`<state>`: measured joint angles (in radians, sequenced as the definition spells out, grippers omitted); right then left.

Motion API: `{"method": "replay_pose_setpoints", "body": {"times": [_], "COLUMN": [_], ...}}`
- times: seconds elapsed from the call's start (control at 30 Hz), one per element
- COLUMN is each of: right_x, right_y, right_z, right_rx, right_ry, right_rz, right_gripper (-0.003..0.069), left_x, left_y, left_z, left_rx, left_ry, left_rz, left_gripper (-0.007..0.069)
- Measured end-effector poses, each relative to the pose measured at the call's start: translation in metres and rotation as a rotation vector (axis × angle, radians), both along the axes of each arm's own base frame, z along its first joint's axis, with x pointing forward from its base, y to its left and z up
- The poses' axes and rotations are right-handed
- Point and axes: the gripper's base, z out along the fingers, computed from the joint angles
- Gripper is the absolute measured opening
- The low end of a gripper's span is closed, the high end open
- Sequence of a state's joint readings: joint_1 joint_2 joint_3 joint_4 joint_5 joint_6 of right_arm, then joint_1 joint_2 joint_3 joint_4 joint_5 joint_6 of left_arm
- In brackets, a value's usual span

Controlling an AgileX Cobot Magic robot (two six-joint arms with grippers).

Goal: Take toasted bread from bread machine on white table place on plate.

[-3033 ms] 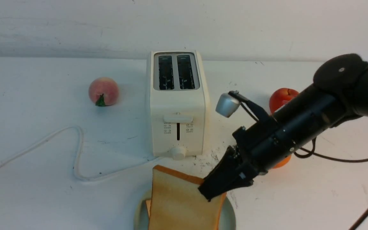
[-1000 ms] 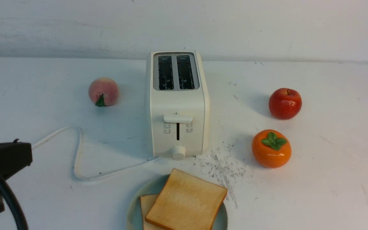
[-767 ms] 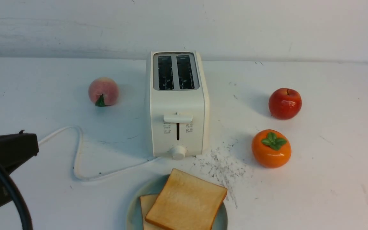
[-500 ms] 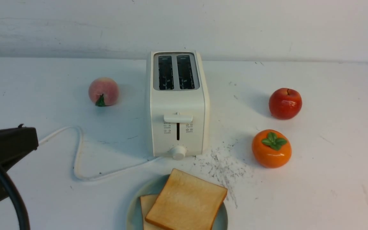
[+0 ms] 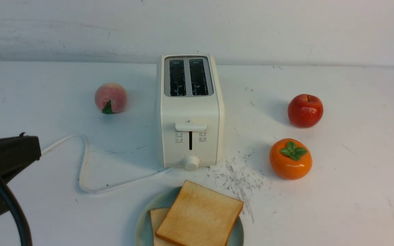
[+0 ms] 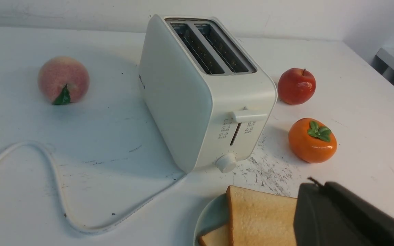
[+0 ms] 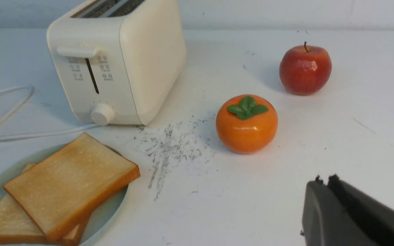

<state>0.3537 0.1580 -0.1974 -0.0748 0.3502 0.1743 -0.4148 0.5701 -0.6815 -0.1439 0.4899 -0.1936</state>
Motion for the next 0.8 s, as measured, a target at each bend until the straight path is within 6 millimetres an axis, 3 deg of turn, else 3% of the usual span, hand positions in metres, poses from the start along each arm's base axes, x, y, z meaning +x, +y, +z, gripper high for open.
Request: {"method": "replay_pose_setpoints", "body": {"times": [0.3, 0.43, 0.67, 0.8], "right_x": [0.000, 0.000, 0.000, 0.000], "right_y": [0.000, 0.000, 0.000, 0.000], "right_z": [-0.002, -0.002, -0.002, -0.002], "right_rx": [-0.006, -0.007, -0.007, -0.007], "right_ry": [0.018, 0.018, 0.018, 0.018], "right_rz": [-0.001, -0.001, -0.001, -0.001], "right_gripper": [0.0027, 0.0033, 0.0043, 0.0048], "left_x": [0.000, -0.007, -0.029, -0.040], "left_y": [0.001, 0.006, 0.031, 0.043], "left_z": [-0.002, -0.017, -0.081, -0.134], "left_rx": [0.006, -0.023, -0.184, -0.183], "left_ry": [-0.010, -0.083, -0.248, -0.258], "left_rz": [0.003, 0.024, 0.232, 0.371], "left_gripper": [-0.0014, -0.0014, -0.0014, -0.0013]}}
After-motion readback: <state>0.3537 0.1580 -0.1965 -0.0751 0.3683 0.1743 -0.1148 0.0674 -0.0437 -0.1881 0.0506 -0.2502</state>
